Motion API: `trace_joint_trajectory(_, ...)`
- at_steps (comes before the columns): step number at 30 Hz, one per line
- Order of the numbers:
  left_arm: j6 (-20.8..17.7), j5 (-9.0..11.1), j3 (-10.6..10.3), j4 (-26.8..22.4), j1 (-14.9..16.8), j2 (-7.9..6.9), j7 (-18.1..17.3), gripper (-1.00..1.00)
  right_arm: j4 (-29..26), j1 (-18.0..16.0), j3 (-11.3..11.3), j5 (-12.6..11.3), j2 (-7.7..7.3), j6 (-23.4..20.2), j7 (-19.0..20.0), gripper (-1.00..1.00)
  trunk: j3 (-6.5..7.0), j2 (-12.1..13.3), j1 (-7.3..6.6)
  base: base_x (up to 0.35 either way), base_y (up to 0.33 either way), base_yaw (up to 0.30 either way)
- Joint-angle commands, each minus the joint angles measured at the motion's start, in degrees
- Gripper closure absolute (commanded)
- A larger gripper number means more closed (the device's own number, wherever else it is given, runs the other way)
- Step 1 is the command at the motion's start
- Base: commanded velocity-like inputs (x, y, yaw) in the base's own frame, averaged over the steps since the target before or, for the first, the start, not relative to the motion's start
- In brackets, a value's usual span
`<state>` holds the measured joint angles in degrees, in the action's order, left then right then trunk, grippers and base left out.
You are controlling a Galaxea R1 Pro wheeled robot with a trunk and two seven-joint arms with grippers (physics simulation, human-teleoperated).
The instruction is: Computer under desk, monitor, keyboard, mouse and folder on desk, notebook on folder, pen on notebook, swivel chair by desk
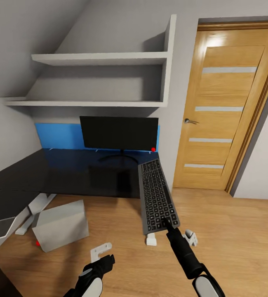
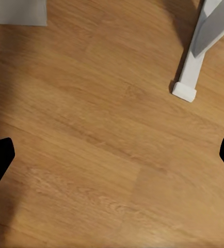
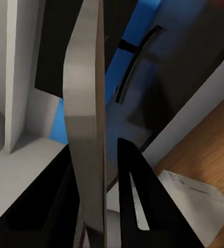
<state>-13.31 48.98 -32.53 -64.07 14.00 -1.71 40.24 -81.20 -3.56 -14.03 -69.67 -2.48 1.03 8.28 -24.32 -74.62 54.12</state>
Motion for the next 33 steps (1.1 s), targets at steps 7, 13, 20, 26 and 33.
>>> trace_joint_trajectory(7, 0.17, 0.18, -2.06, 11.7, 0.06, 0.12, 0.26, -1.0, -0.87, -0.1, 0.5, -0.53, 4.14, 1.96, -0.52, 1.0, -0.06, -0.04, 0.0, 0.0, 0.0, 0.0)
trace_joint_trajectory(13, 1.06, 0.42, -5.45, 18.66, 0.06, -0.11, 0.23, -1.0, -0.76, -0.19, 0.62, -0.55, 4.94, 5.77, -1.52, 1.0, -0.06, -0.04, 0.0, 0.0, 0.0, 0.0)
trace_joint_trajectory(20, 2.13, 0.68, -5.79, 20.3, 0.06, -0.26, -0.13, -1.0, -0.15, -0.6, 0.65, -0.46, 7.14, 13.66, -4.68, 1.0, -0.06, -0.04, 0.0, 0.0, 0.0, 0.0)
trace_joint_trajectory(26, 2.22, 0.68, -5.81, 21.06, 0.06, -0.27, -0.21, -1.0, 3.32, -4.39, 0.59, -0.32, 10.8, 16.74, -9.06, 1.0, -0.06, -0.04, 0.0, 0.0, 0.0, 0.0)
trace_joint_trajectory(33, 2.25, 0.68, -6.06, 23.17, 0.06, -0.04, -1.11, -1.0, 14.02, -10.83, -0.13, -0.22, 12.48, 28.6, -9.31, 1.0, -0.06, -0.04, 0.0, 0.0, 0.0, 0.0)
